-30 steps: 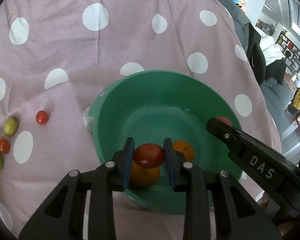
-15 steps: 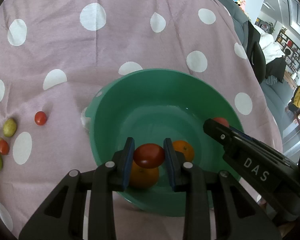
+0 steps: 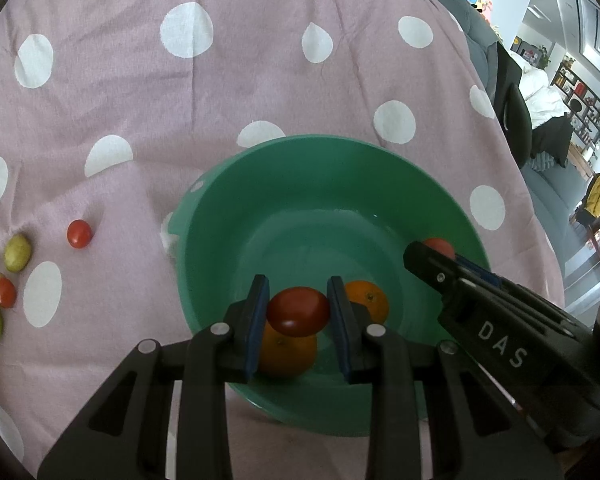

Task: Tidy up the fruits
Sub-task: 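Lower the tomato into the bowl and open the right tool, then move the right tool back and grasp the green lime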

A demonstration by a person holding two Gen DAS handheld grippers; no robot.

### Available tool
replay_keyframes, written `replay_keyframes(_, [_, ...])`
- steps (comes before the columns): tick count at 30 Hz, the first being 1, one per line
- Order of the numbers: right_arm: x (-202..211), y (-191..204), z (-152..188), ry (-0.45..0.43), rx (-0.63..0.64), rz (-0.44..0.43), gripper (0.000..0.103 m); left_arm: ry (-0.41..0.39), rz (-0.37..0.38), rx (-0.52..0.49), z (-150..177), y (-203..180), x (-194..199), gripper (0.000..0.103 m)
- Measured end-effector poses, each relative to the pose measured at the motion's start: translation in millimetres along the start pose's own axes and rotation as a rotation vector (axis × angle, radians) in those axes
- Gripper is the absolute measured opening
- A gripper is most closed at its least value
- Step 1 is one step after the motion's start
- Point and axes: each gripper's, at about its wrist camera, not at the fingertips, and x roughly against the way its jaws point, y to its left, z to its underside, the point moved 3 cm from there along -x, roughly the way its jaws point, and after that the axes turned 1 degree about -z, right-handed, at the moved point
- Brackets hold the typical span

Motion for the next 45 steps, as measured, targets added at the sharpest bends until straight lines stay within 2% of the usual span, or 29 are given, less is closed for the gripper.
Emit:
replay_keyframes(11, [-2, 2, 1, 0.0, 0.007, 0.003, 0.031, -0.006, -0.002, 0.008, 0, 3, 1, 0.03])
replay_keyframes(13, [-2, 1, 1, -0.002, 0.009, 0.01, 0.031, -0.014, -0.009, 0.023, -2, 5, 2, 0.04])
replay_keyframes(16, [0, 1, 1, -0.014, 0.012, 0.006, 0.031, -0.034, -0.003, 0.032, -3, 9, 9, 0.046])
replay_keyframes(18, [1, 1, 1, -0.019, 0.008, -0.005, 0.031, -0.054, -0.014, 0.037, -4, 12, 18, 0.053])
replay_keyframes(22, [4, 5, 2, -0.031, 0.02, -0.016, 0.041, -0.087, -0.011, 0.04, -5, 18, 34, 0.063])
replay_keyframes(25, [8, 13, 2, -0.044, 0.041, -0.027, 0.044, -0.119, -0.017, 0.053, -6, 29, 49, 0.064])
replay_keyframes(28, [12, 21, 2, -0.062, 0.071, -0.03, 0.046, -0.142, -0.035, 0.078, -3, 45, 66, 0.071])
replay_keyframes(31, [15, 29, 3, -0.075, 0.091, -0.029, 0.053, -0.161, -0.058, 0.111, 2, 66, 83, 0.074])
replay_keyframes(38, [20, 57, 5, -0.104, 0.146, -0.051, 0.053, -0.185, -0.163, 0.197, 20, 131, 123, 0.077])
replay_keyframes(45, [23, 110, 19, -0.124, 0.259, -0.109, 0.053, -0.23, -0.275, 0.281, 47, 198, 158, 0.08])
